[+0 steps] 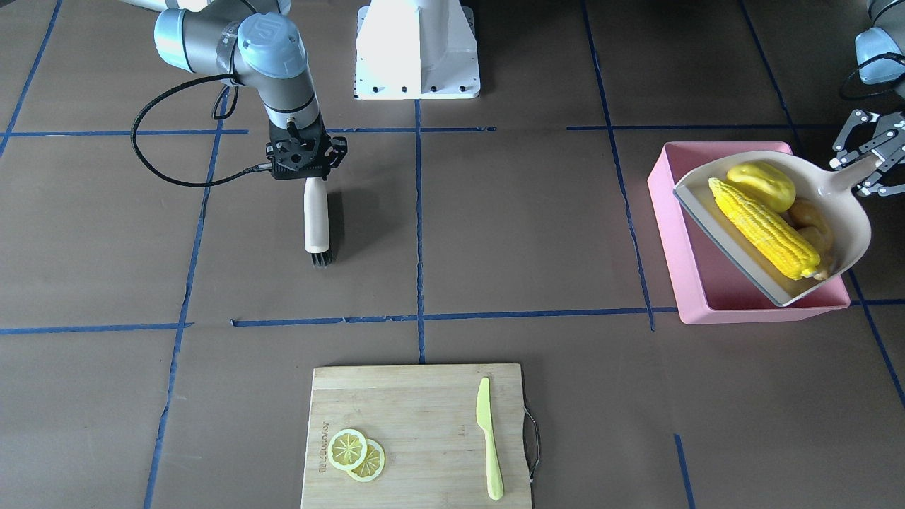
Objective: Sweep and dump trash into bin
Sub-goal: 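Lift the loaded dustpan toward the pink bin with the left gripper, then tilt the dustpan over the pink bin with the left gripper to dump produce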
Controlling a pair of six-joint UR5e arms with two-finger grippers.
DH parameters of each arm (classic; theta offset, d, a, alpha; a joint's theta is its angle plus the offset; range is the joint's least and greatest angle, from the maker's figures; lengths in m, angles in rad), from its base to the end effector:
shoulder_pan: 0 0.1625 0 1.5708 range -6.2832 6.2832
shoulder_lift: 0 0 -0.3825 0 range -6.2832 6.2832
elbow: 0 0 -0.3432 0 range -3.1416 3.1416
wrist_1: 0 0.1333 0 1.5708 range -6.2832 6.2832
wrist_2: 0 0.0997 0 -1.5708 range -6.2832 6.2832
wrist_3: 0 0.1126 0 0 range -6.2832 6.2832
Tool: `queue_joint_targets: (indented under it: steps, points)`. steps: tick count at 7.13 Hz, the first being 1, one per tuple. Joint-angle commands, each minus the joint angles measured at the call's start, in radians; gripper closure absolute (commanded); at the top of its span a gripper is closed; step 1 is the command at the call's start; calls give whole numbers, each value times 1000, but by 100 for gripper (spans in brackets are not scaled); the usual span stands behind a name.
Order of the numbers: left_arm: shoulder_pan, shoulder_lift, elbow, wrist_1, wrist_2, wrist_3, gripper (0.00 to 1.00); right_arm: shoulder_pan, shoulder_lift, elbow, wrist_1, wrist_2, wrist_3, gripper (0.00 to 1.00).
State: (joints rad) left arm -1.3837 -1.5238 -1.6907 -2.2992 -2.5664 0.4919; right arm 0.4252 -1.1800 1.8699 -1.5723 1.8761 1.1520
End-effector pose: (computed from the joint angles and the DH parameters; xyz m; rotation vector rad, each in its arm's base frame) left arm 0.0433 -0.4373 0.4906 0.9029 0.8519 0.9910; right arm -0.4651 -0.3198 0.3173 0.0123 -0.7430 -0.0990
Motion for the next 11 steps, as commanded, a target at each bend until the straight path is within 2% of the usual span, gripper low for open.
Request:
queue_joint_targets:
  steps: [1,2,4,7,9,11]
  points:
    - [-75,5,80,4,3,164,100,0,-1,0,0,0,2,100]
    - [-72,5,77,6,18,175,100,-2,-1,0,0,0,0,100]
    - [-55,5,68,13,122,275,100,-2,-3,0,0,0,2,100]
    - [-38,-10,62,119,214,546,100,-2,-9,0,0,0,0,100]
    - [-44,-56,62,214,236,733,100,-3,-12,0,0,-2,0,100]
    - [-38,-70,60,218,258,793,100,-3,-21,-2,0,0,0,100]
